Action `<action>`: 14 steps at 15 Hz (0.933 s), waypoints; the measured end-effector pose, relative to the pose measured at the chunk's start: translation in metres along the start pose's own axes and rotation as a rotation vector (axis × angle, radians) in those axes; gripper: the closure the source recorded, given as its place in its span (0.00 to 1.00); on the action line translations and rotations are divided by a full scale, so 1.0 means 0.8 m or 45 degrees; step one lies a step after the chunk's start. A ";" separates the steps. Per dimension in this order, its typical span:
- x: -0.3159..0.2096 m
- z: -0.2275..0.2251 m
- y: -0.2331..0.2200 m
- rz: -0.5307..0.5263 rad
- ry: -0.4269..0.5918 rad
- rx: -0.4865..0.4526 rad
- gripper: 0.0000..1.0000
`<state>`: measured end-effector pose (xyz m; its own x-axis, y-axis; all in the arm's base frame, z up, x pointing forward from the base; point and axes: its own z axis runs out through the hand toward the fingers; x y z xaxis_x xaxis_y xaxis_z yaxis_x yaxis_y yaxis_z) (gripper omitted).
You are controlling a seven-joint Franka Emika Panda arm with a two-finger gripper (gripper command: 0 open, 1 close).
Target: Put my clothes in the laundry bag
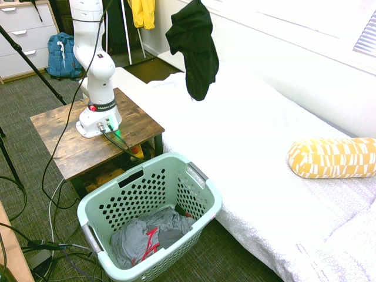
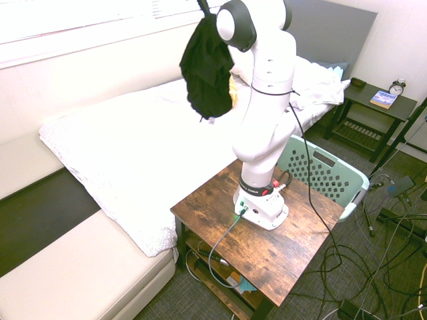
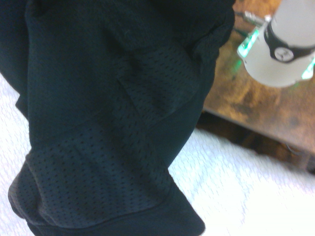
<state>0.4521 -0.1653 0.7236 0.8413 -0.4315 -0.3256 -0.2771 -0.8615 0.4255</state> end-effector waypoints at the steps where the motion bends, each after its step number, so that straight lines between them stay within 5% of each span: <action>1: -0.019 0.009 0.044 0.026 -0.072 -0.045 1.00; 4: -0.063 0.076 0.170 0.127 -0.298 -0.120 1.00; 7: -0.095 0.198 0.276 0.290 -0.543 -0.068 1.00; 11: -0.103 0.377 0.338 0.437 -0.721 -0.094 1.00; 12: -0.100 0.422 0.336 0.467 -0.734 -0.105 0.00; 14: -0.093 0.503 0.314 0.497 -0.771 -0.131 0.00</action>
<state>0.1330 -0.4573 0.5149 0.2770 -0.8005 -0.5314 -0.4349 -0.5976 0.6736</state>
